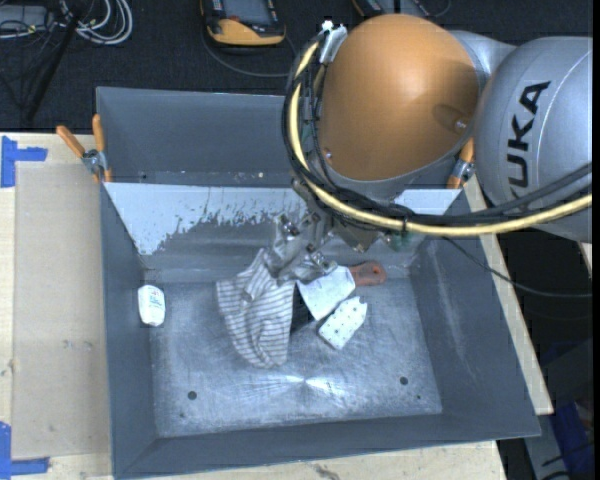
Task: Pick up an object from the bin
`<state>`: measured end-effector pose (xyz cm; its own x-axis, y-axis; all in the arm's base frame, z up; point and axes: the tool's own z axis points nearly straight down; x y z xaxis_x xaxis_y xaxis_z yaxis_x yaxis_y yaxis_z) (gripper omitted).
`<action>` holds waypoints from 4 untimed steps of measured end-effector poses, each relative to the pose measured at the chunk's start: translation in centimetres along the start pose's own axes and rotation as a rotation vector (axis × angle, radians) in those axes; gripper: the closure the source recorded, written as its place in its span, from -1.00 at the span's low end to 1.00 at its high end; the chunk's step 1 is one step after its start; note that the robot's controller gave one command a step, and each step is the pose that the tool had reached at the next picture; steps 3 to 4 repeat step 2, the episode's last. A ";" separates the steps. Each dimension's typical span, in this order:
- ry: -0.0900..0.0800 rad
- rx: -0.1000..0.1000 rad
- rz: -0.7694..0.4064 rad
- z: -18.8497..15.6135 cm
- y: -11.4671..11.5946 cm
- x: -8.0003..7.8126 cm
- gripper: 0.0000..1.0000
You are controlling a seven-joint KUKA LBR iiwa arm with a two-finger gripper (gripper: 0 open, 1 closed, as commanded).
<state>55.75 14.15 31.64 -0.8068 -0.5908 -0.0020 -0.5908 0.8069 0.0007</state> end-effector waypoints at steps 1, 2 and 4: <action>0.000 0.000 0.001 0.0 0.0 0.0 1.00; -0.002 0.000 -0.148 0.9 -1.3 0.1 1.00; -0.002 0.000 -0.148 0.9 -1.3 0.1 1.00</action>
Offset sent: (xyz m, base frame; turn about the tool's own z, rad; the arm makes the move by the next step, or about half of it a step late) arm 0.0251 -0.0542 -0.0369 -0.4994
